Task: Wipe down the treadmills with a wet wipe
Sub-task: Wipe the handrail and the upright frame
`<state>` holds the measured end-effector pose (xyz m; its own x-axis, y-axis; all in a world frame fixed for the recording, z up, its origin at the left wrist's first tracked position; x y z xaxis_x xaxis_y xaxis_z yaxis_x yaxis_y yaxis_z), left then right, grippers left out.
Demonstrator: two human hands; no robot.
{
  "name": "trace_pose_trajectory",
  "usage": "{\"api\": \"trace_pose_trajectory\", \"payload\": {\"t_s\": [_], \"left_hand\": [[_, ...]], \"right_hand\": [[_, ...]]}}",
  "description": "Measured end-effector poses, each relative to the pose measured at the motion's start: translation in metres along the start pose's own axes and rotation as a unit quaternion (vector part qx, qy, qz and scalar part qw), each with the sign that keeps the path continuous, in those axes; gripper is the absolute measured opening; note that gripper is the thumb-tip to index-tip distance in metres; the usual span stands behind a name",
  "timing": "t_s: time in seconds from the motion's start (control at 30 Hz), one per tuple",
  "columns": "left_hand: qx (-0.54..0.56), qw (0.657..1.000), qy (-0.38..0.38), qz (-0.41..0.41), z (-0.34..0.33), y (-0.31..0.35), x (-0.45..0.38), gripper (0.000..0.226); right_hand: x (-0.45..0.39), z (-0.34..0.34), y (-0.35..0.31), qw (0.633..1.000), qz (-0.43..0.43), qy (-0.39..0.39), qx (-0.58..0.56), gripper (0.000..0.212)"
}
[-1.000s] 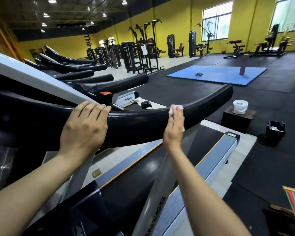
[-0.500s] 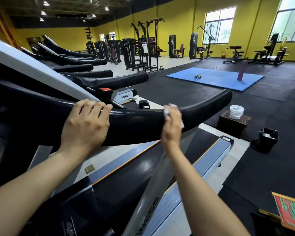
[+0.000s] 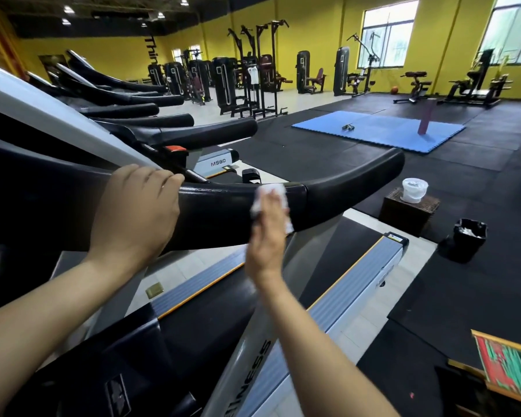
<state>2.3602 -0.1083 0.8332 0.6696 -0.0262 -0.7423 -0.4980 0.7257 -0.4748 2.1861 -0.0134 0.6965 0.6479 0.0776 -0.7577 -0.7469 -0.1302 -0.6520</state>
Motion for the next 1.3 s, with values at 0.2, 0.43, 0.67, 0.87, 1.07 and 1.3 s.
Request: {"api": "trace_pose_trajectory", "payload": {"t_s": [0.2,0.43,0.67,0.87,1.07,1.3], "left_hand": [[-0.001,1.0,-0.015,-0.017,-0.016,0.034,-0.014,0.039],[0.058,0.996,-0.063,-0.026,-0.057,0.137,-0.052,0.04],[0.029,0.992,-0.105,0.069,-0.077,0.171,-0.057,0.042],[0.016,0.98,-0.116,0.158,-0.079,0.18,-0.063,0.037],[-0.001,0.967,-0.117,0.225,-0.076,0.192,-0.069,0.039],[0.003,0.971,-0.148,0.19,-0.084,0.214,-0.083,0.045]], "right_hand": [[-0.061,0.056,0.091,0.984,-0.171,0.038,0.017,0.046],[-0.085,0.014,0.027,0.967,0.089,-0.232,0.048,0.043],[-0.17,0.087,0.17,0.961,0.01,-0.239,0.137,0.035],[-0.203,0.102,0.22,0.951,-0.041,-0.238,0.195,0.048],[-0.124,0.061,0.104,0.952,0.052,-0.302,-0.003,0.039],[-0.19,0.096,0.188,0.935,0.049,-0.34,0.082,0.034]]}}
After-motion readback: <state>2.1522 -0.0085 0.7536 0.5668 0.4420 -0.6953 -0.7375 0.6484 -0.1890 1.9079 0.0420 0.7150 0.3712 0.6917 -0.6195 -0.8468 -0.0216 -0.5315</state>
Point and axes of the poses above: each hand's wrist, its own x-axis away from the middle knuckle, its own z-axis out of the back of the hand, y = z × x, the point moved 7 cm from there along -x, towards the middle knuckle, and after that the axes turned 2 degrees about -x, right-handed, at the moved point
